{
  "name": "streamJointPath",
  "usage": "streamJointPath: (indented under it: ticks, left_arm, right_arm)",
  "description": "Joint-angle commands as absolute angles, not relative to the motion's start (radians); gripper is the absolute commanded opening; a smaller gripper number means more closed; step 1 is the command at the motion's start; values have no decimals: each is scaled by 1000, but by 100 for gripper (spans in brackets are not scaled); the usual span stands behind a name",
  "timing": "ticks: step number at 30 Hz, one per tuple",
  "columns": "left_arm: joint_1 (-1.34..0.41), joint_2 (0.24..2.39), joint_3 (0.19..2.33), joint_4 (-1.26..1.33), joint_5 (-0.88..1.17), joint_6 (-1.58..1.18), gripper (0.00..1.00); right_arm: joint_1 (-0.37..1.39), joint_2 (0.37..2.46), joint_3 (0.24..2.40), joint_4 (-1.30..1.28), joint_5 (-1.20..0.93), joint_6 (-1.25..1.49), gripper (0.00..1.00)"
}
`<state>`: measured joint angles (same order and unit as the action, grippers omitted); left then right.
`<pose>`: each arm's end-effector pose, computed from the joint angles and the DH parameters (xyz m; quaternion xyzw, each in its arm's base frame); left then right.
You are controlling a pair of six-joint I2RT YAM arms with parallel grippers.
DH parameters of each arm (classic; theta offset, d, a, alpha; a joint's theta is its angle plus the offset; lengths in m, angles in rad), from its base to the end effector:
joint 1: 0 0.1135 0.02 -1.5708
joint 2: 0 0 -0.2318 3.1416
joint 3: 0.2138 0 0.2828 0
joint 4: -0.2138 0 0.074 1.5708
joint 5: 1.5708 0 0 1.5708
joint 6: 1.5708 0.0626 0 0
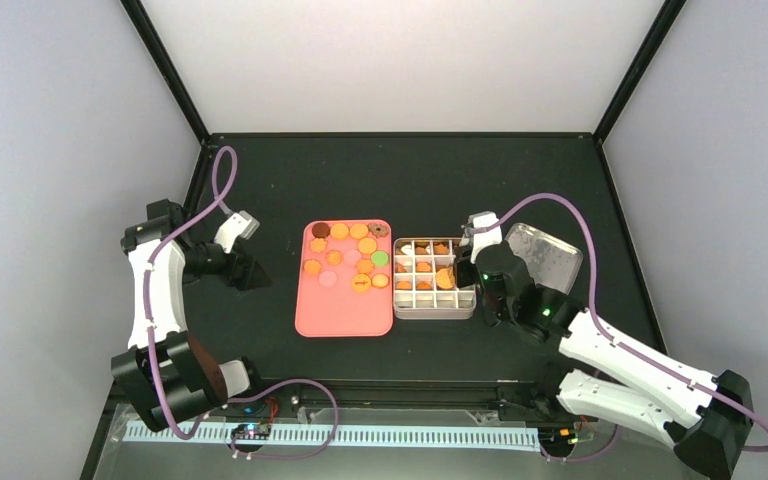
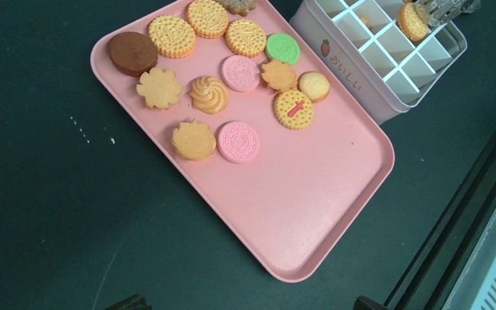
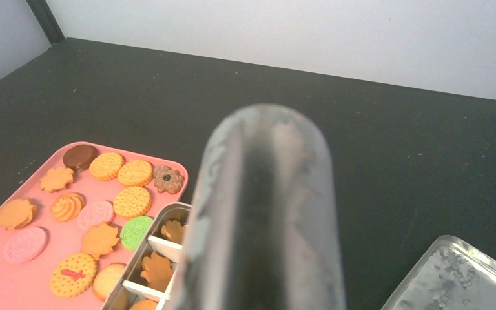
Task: Pack the cookies
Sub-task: Place the fake cookies in the empty pocket of the box.
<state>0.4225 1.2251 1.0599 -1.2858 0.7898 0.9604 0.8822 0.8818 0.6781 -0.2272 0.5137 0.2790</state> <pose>0.2353 0.0571 0.2281 0.2670 0.8821 -0.2606 0.2874 0.1967 0.1906 0.2416 -0.1110 0.8183 0.1074 0.5537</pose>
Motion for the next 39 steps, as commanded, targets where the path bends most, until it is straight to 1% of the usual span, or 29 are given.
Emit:
streamJointPath:
  ticks: [1, 12, 23, 39]
  left_arm:
    - [430, 1207, 1089, -1300, 808, 992, 84]
    - [430, 1204, 1097, -1308, 807, 993, 84]
    - [430, 1211, 1103, -1316, 808, 1000, 84]
    - [430, 1211, 1114, -1325, 812, 1001, 84]
  right_arm:
    - [884, 880, 671, -222, 517, 287, 20]
    - [884, 966, 677, -167, 538, 282, 20]
    - [885, 922, 796, -187, 525, 217, 21]
    - [868, 1154, 855, -9, 534, 141, 21]
